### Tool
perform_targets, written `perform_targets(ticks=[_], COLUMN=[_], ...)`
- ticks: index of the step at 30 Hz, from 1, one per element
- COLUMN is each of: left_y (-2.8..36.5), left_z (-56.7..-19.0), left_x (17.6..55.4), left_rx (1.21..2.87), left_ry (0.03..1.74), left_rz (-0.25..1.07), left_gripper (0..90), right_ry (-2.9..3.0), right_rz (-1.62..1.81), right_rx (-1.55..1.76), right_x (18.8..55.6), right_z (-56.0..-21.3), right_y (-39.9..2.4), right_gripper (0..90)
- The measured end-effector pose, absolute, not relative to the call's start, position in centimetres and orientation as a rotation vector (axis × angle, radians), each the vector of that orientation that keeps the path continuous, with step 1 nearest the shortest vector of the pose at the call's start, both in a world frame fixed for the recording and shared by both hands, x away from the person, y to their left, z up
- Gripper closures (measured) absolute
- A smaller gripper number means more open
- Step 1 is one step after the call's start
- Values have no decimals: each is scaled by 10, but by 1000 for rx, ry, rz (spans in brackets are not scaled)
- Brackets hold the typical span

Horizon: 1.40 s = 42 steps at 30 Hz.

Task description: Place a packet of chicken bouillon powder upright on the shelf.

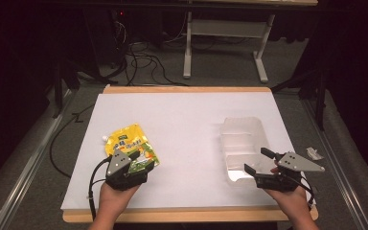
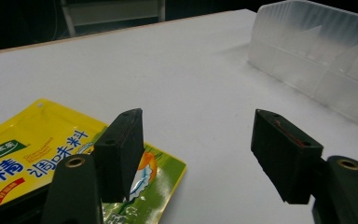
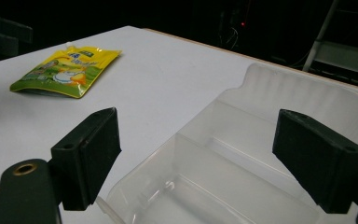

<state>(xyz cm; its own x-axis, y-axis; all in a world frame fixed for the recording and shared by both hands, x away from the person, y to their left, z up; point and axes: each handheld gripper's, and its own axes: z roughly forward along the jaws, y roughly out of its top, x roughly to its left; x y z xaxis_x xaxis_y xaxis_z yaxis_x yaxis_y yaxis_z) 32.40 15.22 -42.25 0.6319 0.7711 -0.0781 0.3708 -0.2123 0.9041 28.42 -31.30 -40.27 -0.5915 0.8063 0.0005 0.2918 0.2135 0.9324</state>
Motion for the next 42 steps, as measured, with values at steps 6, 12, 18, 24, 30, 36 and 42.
perform_targets(ticks=[6, 12, 18, 24, 30, 36, 42], left_y=[166, 184, 203, 220, 237, 257, 272], left_z=[-427, -431, -434, -437, -442, -450, -460], left_x=[334, 345, 355, 363, 371, 378, 390], left_rx=[1797, 1767, 1726, 1686, 1647, 1592, 1553], left_ry=[990, 1062, 1127, 1182, 1249, 1343, 1426], left_rz=[486, 503, 508, 514, 524, 524, 503], left_gripper=[363, 366, 369, 375, 379, 389, 400], right_ry=[2004, 2015, 2023, 2029, 2036, 2041, 2046], right_rz=[1351, 1344, 1338, 1337, 1326, 1320, 1315], right_rx=[1022, 1028, 1029, 1029, 1024, 1027, 1027], right_x=[285, 285, 285, 285, 286, 286, 286], right_z=[-404, -404, -404, -405, -407, -408, -409], right_y=[-313, -312, -312, -311, -310, -310, -308], right_gripper=[153, 154, 157, 159, 160, 162, 165])
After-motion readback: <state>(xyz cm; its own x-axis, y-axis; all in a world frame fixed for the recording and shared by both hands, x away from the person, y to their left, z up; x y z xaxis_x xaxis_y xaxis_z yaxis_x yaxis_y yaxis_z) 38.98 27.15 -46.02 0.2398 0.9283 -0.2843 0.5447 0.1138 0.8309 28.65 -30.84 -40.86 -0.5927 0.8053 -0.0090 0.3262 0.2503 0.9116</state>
